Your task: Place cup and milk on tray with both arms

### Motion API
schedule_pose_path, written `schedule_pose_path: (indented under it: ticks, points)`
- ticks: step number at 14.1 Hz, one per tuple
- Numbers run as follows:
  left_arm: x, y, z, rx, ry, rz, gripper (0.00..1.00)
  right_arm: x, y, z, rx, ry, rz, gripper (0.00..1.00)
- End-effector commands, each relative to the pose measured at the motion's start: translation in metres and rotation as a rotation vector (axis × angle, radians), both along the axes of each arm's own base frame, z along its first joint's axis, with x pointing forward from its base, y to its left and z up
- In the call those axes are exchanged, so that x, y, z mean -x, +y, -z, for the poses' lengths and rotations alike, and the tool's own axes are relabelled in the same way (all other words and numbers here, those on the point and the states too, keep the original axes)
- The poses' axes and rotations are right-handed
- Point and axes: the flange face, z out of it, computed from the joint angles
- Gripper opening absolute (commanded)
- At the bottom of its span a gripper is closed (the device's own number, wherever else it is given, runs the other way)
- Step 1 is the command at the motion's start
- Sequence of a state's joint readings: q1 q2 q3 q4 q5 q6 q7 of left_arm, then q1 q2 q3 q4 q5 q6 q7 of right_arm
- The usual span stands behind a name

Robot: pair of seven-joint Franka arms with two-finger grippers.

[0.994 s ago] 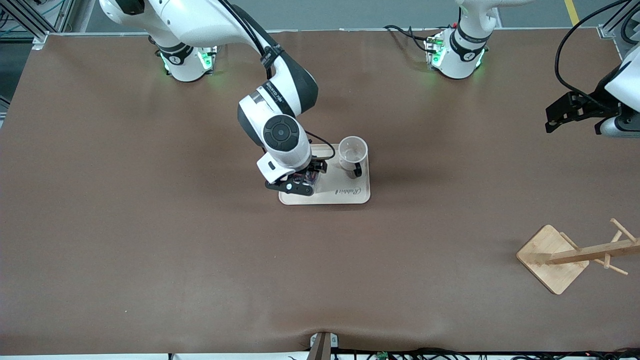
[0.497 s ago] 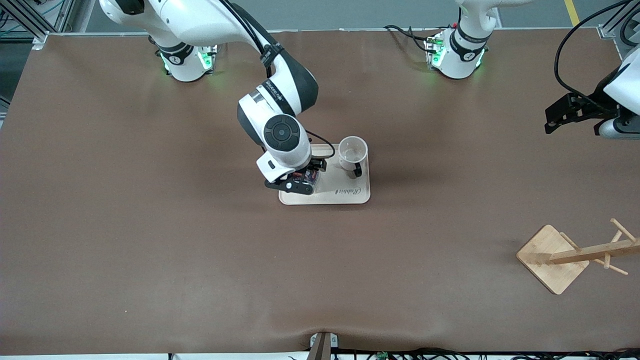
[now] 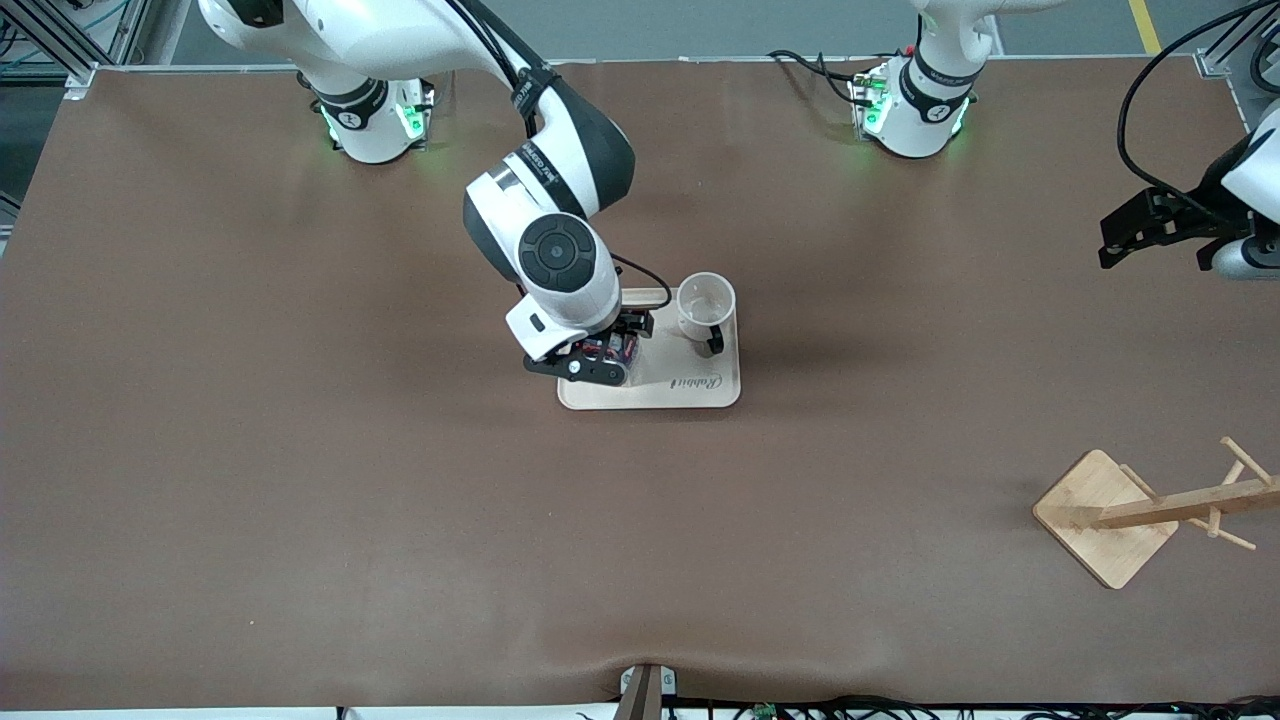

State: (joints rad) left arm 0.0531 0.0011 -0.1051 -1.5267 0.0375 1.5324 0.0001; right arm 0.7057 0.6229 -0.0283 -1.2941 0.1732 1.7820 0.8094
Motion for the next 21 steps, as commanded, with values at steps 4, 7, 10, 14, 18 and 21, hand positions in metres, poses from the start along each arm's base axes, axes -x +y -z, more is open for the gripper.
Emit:
schedule_pose_path:
  ticks: [4, 7, 10, 14, 18, 21]
  points:
    - [0.006, 0.005, -0.004, 0.017, 0.012, 0.002, 1.0, -0.026, -0.03, -0.049, -0.007, -0.002, 0.04, 1.0]
    - [0.008, 0.005, -0.005, 0.017, 0.012, 0.002, 1.0, -0.038, -0.038, -0.074, -0.02, -0.044, 0.053, 1.0]
    - [0.008, 0.005, -0.009, 0.017, 0.006, -0.004, 1.0, -0.056, -0.069, -0.094, -0.042, -0.061, 0.065, 1.0]
    - [0.008, 0.005, -0.007, 0.017, 0.009, -0.009, 1.0, -0.06, -0.115, -0.136, -0.041, -0.052, 0.094, 1.0]
    - [0.008, 0.005, -0.007, 0.017, 0.009, -0.004, 1.0, -0.069, -0.158, -0.165, -0.036, -0.069, 0.152, 1.0]
    - [0.008, 0.005, -0.007, 0.017, 0.009, -0.004, 1.0, -0.067, -0.186, -0.195, -0.015, -0.109, 0.175, 1.0]
